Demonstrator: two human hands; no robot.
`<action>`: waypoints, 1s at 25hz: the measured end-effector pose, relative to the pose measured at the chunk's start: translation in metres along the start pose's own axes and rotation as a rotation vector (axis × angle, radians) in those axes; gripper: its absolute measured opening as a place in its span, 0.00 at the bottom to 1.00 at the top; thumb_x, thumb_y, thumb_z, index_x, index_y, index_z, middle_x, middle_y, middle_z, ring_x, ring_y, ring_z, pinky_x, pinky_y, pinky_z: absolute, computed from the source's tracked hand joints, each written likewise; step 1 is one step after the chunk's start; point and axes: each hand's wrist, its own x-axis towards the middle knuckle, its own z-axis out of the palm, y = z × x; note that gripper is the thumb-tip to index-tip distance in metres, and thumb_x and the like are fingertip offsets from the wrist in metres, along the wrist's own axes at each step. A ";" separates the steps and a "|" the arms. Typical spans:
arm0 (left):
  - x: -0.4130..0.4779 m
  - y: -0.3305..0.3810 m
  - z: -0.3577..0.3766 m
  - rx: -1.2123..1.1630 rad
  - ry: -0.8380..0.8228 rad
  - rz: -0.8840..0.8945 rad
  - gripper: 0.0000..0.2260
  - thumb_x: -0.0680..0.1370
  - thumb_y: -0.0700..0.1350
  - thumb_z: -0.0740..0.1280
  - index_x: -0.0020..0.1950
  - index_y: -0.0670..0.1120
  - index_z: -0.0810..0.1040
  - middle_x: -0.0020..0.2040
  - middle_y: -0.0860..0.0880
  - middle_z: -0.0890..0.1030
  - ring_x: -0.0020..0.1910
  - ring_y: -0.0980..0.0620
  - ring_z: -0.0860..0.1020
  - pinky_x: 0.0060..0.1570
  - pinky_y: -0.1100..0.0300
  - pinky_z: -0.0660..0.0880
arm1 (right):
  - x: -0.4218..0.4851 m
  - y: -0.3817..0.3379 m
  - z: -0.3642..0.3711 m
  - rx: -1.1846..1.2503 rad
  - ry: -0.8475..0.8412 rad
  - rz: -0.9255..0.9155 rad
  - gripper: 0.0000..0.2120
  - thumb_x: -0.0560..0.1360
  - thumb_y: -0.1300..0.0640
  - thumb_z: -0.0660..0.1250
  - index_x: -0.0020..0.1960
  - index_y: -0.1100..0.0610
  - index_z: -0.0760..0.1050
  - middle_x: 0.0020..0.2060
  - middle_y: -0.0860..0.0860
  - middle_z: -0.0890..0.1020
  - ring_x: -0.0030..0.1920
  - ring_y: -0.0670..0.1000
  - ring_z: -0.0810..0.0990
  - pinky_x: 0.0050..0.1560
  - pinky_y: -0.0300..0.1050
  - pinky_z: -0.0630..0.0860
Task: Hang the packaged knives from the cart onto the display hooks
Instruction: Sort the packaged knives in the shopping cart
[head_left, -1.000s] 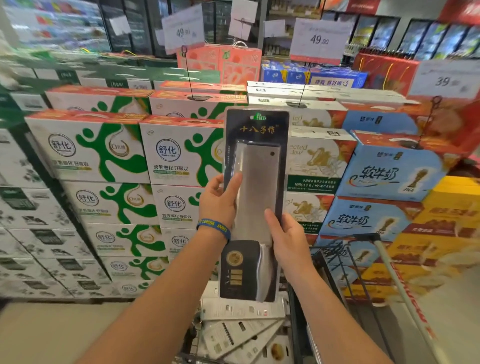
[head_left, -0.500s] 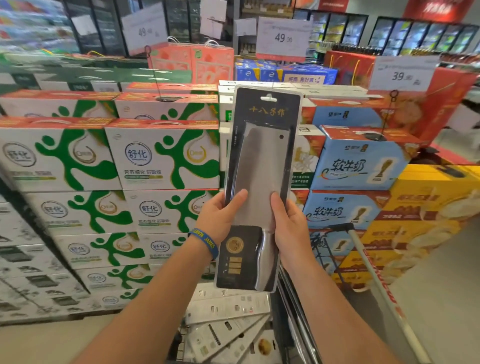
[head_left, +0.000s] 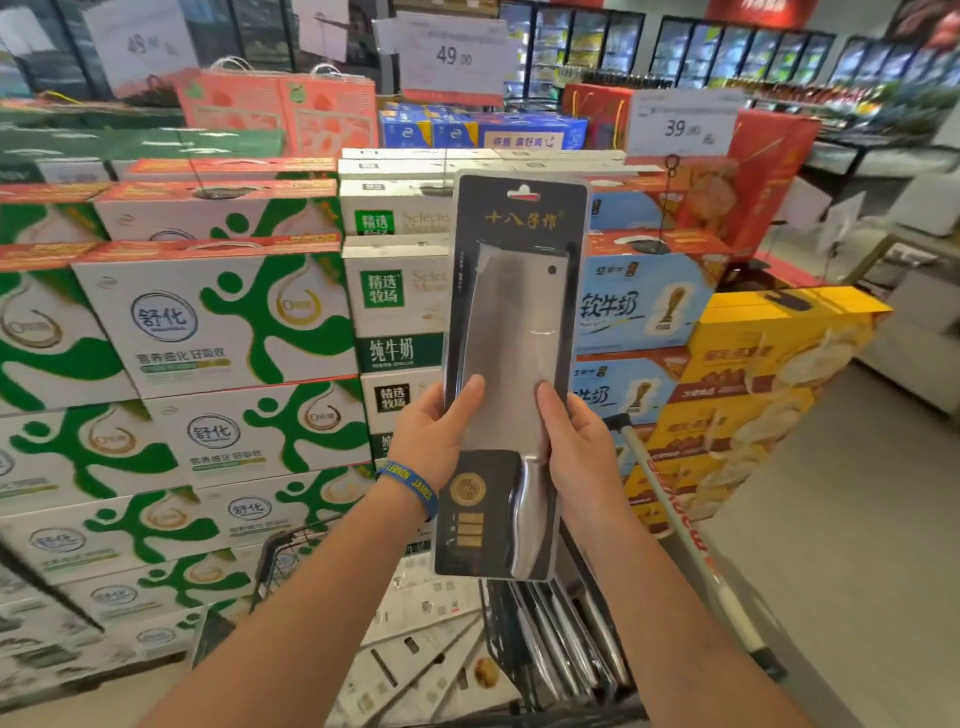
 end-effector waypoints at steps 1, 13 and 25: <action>0.000 -0.002 0.007 0.008 -0.017 -0.010 0.20 0.73 0.61 0.70 0.56 0.47 0.81 0.52 0.40 0.84 0.54 0.37 0.82 0.56 0.36 0.77 | -0.001 0.001 -0.009 -0.010 0.000 0.000 0.15 0.76 0.35 0.68 0.53 0.45 0.82 0.49 0.49 0.88 0.51 0.49 0.87 0.48 0.47 0.85; -0.026 -0.155 0.002 0.599 0.068 -0.287 0.13 0.81 0.51 0.64 0.41 0.49 0.81 0.41 0.47 0.85 0.41 0.46 0.82 0.46 0.48 0.81 | -0.004 0.079 -0.150 -0.427 0.305 0.063 0.12 0.77 0.44 0.70 0.47 0.52 0.81 0.38 0.46 0.84 0.40 0.46 0.78 0.41 0.46 0.72; -0.059 -0.254 0.001 1.217 -0.205 -0.671 0.17 0.83 0.51 0.56 0.52 0.44 0.82 0.41 0.45 0.79 0.39 0.45 0.76 0.44 0.55 0.75 | 0.013 0.197 -0.131 -1.205 -0.057 0.404 0.13 0.84 0.50 0.62 0.60 0.58 0.73 0.47 0.56 0.80 0.52 0.61 0.81 0.42 0.49 0.71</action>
